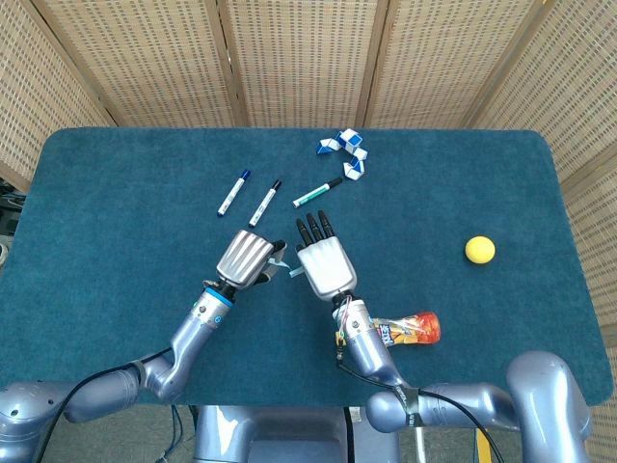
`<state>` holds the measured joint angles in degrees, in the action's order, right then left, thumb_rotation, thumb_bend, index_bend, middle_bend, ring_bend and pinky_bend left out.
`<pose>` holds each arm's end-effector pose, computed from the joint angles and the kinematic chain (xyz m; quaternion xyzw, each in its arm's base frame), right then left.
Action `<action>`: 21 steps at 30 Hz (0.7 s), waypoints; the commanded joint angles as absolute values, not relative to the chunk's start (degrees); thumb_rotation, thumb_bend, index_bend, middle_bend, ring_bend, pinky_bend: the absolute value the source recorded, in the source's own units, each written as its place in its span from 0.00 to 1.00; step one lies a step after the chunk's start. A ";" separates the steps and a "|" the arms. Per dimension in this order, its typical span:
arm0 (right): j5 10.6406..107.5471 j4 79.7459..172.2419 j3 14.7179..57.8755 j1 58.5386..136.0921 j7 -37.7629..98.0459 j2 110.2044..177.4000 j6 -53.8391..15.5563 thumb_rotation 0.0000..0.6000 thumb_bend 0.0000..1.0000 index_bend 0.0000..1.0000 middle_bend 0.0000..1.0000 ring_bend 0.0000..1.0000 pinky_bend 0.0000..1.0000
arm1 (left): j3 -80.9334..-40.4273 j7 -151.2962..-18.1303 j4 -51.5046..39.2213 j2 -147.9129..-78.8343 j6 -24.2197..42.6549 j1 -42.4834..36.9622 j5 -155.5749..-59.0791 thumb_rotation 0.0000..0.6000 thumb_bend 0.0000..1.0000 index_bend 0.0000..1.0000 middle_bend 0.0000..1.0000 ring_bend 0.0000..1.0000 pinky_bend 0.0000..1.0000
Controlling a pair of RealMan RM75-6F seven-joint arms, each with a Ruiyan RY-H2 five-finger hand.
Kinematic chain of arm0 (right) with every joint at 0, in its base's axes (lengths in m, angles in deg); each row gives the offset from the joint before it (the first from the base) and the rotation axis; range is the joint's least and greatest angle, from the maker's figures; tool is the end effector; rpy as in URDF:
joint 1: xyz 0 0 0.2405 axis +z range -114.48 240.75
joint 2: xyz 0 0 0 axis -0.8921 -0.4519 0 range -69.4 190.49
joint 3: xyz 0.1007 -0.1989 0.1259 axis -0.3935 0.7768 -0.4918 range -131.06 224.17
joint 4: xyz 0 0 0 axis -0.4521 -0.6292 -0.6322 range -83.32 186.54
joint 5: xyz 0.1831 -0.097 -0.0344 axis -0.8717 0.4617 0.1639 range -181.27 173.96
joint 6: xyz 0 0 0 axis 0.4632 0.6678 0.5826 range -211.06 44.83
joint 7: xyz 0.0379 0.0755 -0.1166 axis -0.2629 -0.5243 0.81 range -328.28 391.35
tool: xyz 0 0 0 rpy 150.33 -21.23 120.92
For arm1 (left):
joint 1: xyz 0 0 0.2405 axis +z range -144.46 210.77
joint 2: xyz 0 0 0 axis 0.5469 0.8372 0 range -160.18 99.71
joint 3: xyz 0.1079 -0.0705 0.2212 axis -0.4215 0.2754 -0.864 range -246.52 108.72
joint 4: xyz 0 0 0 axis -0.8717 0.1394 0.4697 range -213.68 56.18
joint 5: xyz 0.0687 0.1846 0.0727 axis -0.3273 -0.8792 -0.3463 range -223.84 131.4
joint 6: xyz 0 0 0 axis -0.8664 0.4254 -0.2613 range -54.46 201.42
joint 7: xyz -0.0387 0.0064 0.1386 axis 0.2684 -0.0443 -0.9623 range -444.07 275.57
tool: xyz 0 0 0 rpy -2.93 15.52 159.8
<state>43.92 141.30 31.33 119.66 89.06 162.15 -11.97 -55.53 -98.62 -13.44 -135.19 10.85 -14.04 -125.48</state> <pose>-0.0272 -0.3390 -0.0460 0.7572 -0.2287 0.3499 0.5020 -0.0914 0.3606 -0.0594 -0.7357 -0.2632 -0.4728 0.4073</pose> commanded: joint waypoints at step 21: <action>41.40 136.17 28.69 119.68 88.10 164.52 -10.95 1.00 0.00 0.00 0.00 0.00 0.00 | -59.38 -91.28 -15.59 -121.39 7.38 -5.12 -124.88 1.00 0.00 0.01 0.00 0.08 0.25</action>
